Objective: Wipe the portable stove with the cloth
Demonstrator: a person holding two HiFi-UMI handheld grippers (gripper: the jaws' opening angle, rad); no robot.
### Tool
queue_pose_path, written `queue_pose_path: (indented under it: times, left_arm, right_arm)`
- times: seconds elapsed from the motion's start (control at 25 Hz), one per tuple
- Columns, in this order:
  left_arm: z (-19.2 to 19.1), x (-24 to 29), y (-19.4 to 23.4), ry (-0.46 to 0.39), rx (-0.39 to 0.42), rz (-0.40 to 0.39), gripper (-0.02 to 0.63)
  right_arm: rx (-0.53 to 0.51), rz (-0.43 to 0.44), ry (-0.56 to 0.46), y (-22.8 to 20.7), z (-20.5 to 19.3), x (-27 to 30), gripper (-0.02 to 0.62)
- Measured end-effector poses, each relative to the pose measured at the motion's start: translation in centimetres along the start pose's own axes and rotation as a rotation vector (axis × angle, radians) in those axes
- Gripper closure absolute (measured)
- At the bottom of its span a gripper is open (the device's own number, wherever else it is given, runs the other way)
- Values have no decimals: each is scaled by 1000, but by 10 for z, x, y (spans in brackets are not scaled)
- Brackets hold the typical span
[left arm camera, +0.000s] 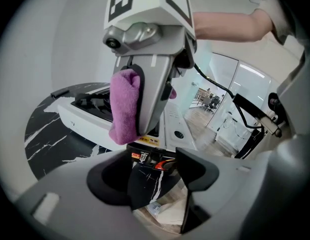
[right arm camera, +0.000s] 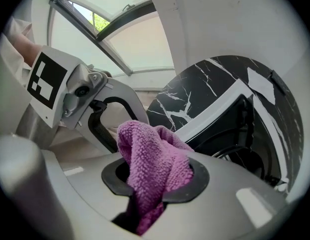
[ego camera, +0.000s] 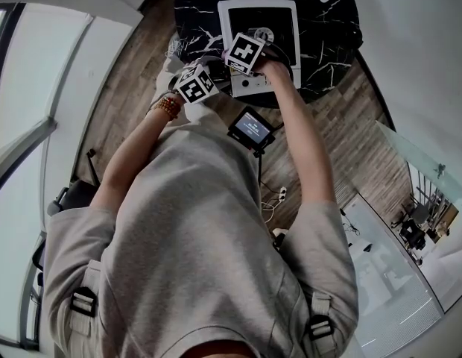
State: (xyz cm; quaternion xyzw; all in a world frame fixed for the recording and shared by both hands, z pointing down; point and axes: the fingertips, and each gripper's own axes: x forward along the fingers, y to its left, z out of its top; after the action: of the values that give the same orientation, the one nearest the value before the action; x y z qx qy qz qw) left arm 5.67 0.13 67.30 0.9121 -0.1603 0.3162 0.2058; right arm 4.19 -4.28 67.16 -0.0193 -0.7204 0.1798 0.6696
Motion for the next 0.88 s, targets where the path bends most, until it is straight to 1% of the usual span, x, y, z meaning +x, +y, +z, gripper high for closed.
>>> queue_pose_path:
  times: [0.16, 0.28, 0.44, 0.6, 0.76, 0.88]
  left_arm:
    - [-2, 0, -1, 8, -5, 3, 349]
    - [-2, -1, -3, 5, -3, 3, 348]
    - [-4, -1, -4, 12, -12, 1, 347]
    - [-6, -2, -6, 24, -10, 1, 347]
    - [-6, 1, -8, 9, 6, -1, 347]
    - [-9, 1, -9, 22, 5, 3, 347]
  right_arm:
    - [-73, 21, 37, 11, 0, 5, 468]
    - [-125, 11, 56, 14, 0, 6, 469]
    - [-127, 15, 34, 14, -1, 5, 469]
    - [-167, -1, 25, 17, -2, 6, 469]
    - [-190, 23, 18, 24, -3, 4, 469]
    - [-206, 9, 8, 23, -3, 6, 468]
